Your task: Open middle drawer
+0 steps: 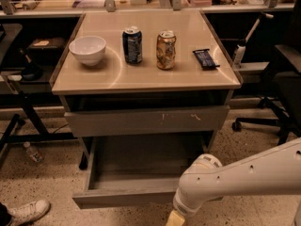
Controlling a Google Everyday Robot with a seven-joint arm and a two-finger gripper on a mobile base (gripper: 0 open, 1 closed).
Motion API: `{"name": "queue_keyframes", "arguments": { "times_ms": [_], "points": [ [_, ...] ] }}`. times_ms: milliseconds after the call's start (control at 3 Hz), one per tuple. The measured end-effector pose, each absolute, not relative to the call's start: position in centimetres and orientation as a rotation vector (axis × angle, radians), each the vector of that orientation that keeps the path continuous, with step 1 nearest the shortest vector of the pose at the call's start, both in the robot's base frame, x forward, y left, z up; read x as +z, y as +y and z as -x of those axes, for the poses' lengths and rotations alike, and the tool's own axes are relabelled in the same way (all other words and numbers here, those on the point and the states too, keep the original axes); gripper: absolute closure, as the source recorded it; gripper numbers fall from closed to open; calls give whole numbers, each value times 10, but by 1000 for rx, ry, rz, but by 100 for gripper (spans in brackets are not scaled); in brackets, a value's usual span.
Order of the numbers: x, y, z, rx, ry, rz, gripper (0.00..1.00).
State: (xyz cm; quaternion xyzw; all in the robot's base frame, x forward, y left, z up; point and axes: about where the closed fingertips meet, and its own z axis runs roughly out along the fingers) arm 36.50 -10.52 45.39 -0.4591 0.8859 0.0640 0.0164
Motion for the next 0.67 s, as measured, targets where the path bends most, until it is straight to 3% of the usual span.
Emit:
{"name": "queue_keyframes", "arguments": {
  "times_ms": [667],
  "points": [
    [432,-83,-403,251,2691,1530,0]
  ]
}}
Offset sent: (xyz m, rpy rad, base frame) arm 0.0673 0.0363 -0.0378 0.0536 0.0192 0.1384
